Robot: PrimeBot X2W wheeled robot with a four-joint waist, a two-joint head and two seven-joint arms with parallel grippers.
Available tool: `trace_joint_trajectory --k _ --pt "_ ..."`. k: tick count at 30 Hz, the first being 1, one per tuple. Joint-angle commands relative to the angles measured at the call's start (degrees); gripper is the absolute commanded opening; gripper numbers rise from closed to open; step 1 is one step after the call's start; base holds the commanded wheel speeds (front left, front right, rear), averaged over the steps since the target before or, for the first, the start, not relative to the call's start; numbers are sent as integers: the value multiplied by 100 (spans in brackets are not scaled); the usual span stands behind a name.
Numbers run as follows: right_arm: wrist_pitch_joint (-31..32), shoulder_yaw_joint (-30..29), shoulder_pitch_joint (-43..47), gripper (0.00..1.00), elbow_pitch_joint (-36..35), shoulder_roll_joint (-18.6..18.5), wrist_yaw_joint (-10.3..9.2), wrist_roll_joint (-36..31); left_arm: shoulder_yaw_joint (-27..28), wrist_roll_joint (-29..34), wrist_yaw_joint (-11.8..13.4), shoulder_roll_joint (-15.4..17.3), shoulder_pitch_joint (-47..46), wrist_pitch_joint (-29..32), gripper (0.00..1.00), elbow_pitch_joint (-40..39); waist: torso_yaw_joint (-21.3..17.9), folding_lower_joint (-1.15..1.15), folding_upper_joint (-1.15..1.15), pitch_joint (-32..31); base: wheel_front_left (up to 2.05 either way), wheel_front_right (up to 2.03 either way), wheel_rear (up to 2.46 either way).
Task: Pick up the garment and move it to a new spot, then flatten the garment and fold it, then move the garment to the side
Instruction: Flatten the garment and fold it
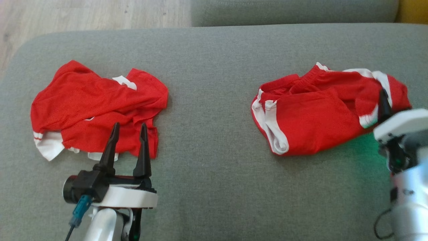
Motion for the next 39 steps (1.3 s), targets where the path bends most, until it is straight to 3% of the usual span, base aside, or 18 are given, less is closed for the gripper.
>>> trace_joint_trajectory --k 1,6,16,25,30,39 --pt "-228 -22 -427 100 -278 122 -4 -424 155 0 -14 9 -219 -55 100 -156 -55 -1 0 51 0 0 0" --pt "-507 -110 -365 100 -652 363 -4 -955 169 14 -27 9 -256 -55 100 -127 -130 -1 0 11 0 0 0" --pt "-1012 21 462 100 -2381 571 -4 -1803 220 -1 -6 9 -183 -55 100 -244 -449 -1 0 -259 0 0 0" --pt "-1421 751 1146 100 -3502 592 -4 -1720 232 9 -26 9 -118 -55 100 -368 -561 -1 0 -387 0 0 0" --pt "-1766 1271 1644 100 -3527 594 -4 -1588 188 9 -47 9 -74 -55 100 -388 -563 -1 0 -429 0 0 0" --pt "-2208 1994 2319 100 -2811 595 -4 -1365 51 11 -70 9 33 -55 100 -347 -533 -1 0 -478 0 0 0"
